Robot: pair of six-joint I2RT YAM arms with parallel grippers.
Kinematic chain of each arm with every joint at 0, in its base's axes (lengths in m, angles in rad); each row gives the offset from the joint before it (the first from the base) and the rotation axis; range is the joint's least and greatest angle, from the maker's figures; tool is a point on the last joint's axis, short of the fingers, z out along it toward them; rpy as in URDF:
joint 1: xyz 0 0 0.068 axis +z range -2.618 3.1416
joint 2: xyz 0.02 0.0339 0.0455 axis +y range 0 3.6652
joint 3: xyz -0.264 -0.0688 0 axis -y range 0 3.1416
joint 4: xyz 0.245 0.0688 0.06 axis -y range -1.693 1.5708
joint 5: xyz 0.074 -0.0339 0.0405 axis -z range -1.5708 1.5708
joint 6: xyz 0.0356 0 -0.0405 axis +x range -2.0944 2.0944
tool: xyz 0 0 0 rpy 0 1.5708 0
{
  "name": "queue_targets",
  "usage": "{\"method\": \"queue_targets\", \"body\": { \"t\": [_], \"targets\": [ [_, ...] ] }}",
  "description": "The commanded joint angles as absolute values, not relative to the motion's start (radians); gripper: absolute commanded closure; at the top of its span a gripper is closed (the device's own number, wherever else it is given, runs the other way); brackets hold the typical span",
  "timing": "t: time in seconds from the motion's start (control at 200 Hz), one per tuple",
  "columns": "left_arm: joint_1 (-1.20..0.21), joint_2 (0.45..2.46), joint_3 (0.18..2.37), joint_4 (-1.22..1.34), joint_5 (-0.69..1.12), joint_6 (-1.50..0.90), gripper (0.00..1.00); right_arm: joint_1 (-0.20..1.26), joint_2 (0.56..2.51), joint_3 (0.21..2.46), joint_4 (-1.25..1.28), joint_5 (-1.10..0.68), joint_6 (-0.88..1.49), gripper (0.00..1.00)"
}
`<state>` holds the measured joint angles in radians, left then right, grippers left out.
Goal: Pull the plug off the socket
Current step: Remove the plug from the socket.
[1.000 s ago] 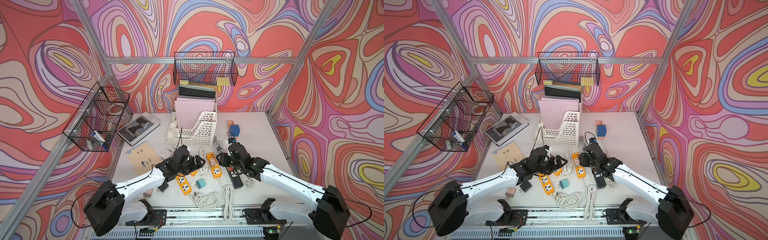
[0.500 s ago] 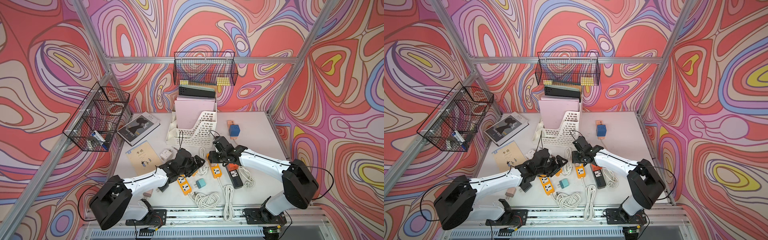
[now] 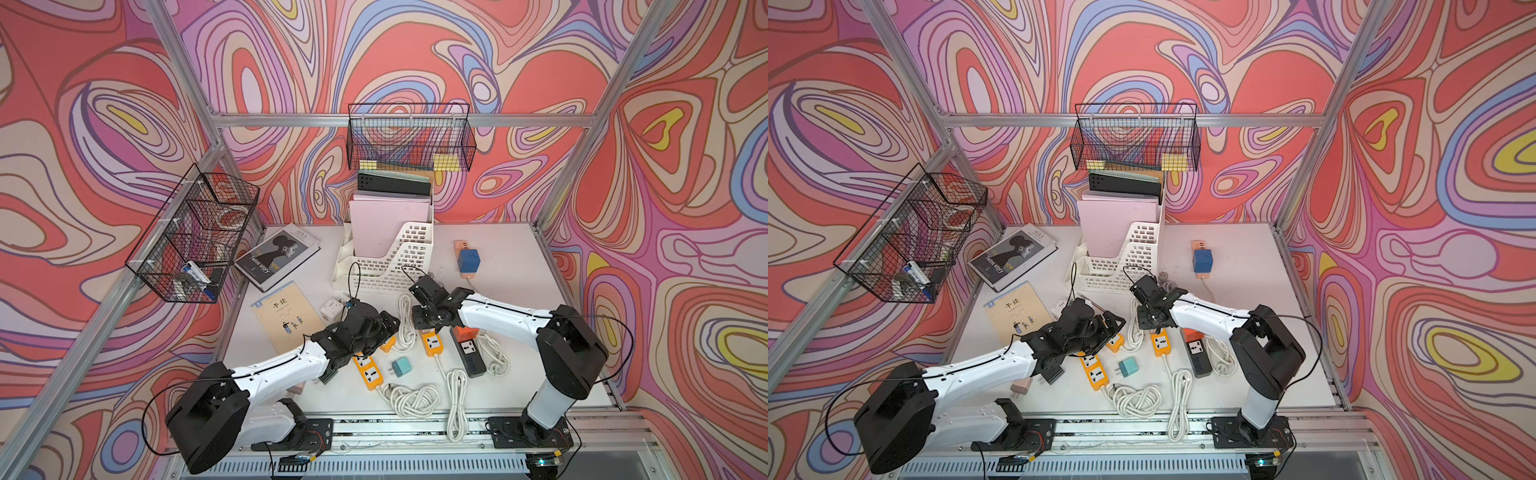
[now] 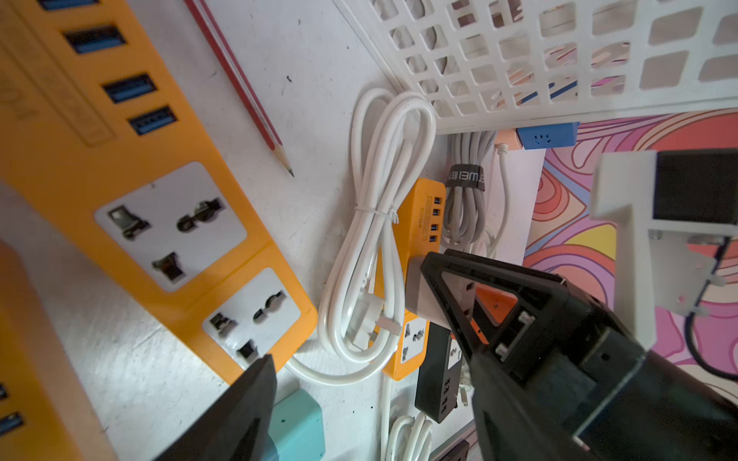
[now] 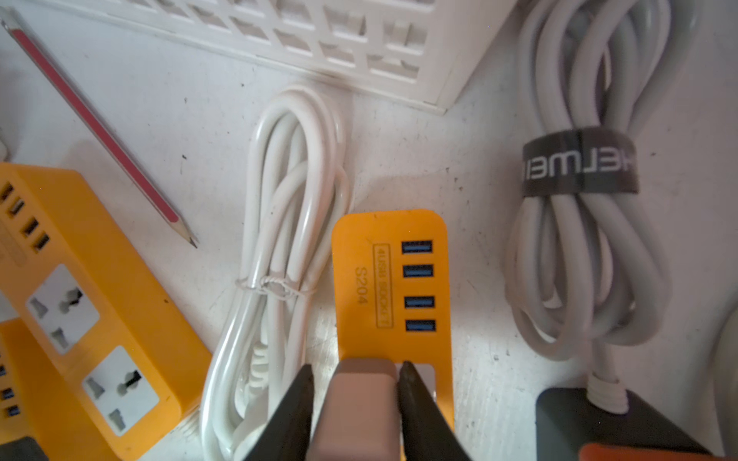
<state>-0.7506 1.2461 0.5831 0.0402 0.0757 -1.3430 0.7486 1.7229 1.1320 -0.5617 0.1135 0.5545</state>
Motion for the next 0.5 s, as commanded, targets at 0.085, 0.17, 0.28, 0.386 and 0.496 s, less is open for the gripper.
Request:
{"method": "queue_targets", "body": {
  "t": [0.085, 0.17, 0.28, 0.386, 0.496],
  "targets": [
    [-0.727, 1.264, 0.583, 0.063, 0.098, -1.324, 0.19, 0.755, 1.734, 1.145, -0.573, 0.129, 0.521, 0.74],
    [-0.718, 1.28, 0.583, 0.099, 0.129, -1.314, 0.19, 0.755, 1.699, 1.126, -0.563, 0.138, 0.498, 0.78],
    [-0.705, 1.315, 0.591, 0.196, 0.206, -1.273, 0.17, 0.754, 1.566, 1.055, -0.51, 0.127, 0.445, 0.83],
    [-0.701, 1.355, 0.624, 0.28, 0.286, -1.2, 0.15, 0.754, 1.402, 0.955, -0.428, 0.087, 0.384, 0.85],
    [-0.701, 1.402, 0.664, 0.354, 0.342, -1.132, 0.14, 0.753, 1.259, 0.859, -0.335, 0.012, 0.349, 0.86]
  ]
}}
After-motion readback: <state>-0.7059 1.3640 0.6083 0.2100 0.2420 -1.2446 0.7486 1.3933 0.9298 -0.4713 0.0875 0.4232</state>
